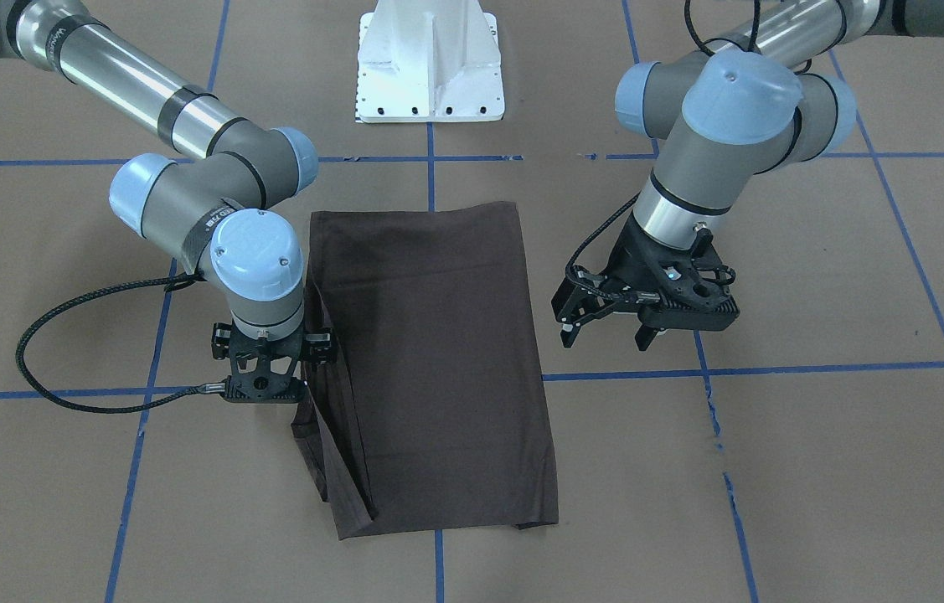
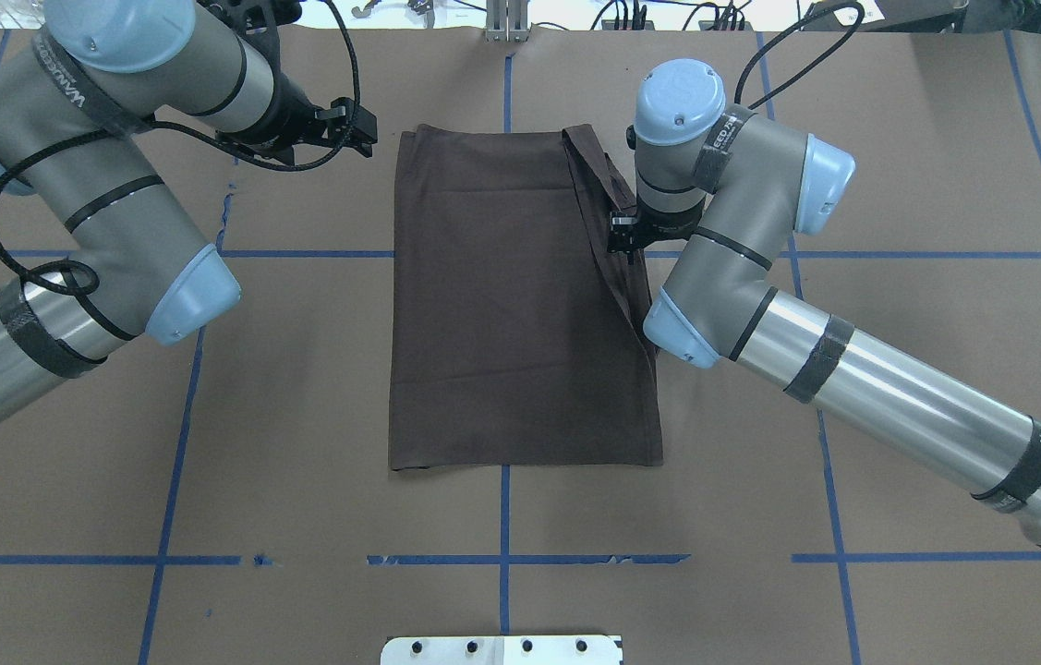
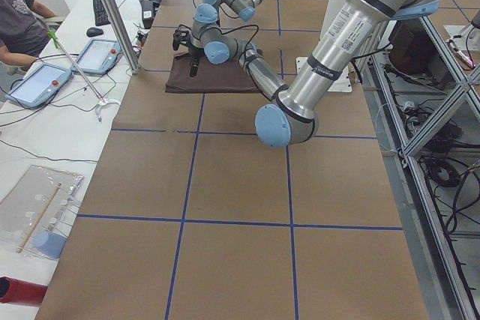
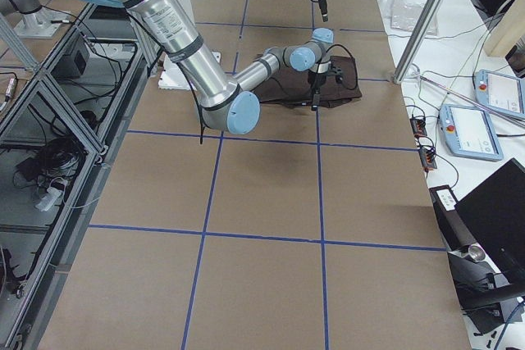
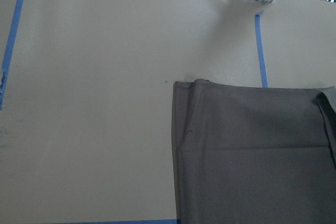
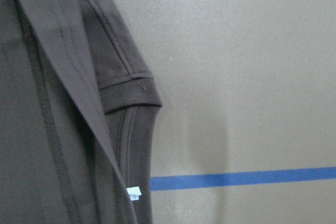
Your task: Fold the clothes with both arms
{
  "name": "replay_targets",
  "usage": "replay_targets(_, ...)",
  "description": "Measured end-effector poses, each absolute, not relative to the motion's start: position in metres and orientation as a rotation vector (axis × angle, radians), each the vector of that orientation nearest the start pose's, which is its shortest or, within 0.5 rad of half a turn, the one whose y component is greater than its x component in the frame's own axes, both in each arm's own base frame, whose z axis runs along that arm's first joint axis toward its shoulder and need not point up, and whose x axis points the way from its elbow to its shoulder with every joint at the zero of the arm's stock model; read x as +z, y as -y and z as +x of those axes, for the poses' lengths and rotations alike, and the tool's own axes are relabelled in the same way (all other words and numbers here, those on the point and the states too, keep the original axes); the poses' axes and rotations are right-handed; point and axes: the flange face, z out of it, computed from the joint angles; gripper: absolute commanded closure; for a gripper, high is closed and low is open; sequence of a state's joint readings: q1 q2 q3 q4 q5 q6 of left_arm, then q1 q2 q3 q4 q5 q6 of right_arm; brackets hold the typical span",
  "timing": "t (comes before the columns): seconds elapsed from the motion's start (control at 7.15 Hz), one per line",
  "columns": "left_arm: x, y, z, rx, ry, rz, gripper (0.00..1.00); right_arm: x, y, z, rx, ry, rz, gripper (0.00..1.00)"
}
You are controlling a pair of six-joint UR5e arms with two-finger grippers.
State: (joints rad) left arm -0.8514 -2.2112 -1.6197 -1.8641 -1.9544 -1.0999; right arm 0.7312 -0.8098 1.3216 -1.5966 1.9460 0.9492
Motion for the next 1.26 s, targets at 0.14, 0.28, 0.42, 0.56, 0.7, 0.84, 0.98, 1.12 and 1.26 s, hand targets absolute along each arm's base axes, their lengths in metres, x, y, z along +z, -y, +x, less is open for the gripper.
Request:
replay_targets(0.14,0.223,0.581,0.382,-0.158,-0.981,0.317,0.00,0.302,0.581,-0.512,0.007,0.619,0.017,0.00)
replay_targets(0.28,0.223,0.581,0.381,-0.158,-0.980,0.316,0.00,0.291,0.575,-0.522,-0.005,0.630,0.019,0.00)
replay_targets(0.42,0.224,0.582,0.381,-0.159,-0.979,0.316,0.00,0.283,0.566,-0.534,-0.020,0.638,0.019,0.00)
replay_targets(0.56,0.224,0.582,0.381,-0.159,-0.979,0.317,0.00,0.280,0.555,-0.547,-0.034,0.638,0.014,0.00)
replay_targets(0.7,0.225,0.582,0.381,-0.159,-0.978,0.317,0.00,0.283,0.545,-0.557,-0.046,0.630,0.005,0.00)
replay_targets(0.84,0.225,0.582,0.381,-0.159,-0.979,0.317,0.00,0.289,0.540,-0.562,-0.050,0.620,-0.006,0.00)
replay_targets(0.98,0.224,0.582,0.381,-0.159,-0.979,0.317,0.00,0.295,0.538,-0.563,-0.050,0.611,-0.013,0.00)
replay_targets(1.12,0.224,0.582,0.381,-0.160,-0.980,0.317,0.00,0.301,0.539,-0.561,-0.047,0.604,-0.018,0.00)
replay_targets(1.26,0.224,0.582,0.381,-0.159,-0.980,0.318,0.00,0.306,0.543,-0.557,-0.043,0.600,-0.020,0.00)
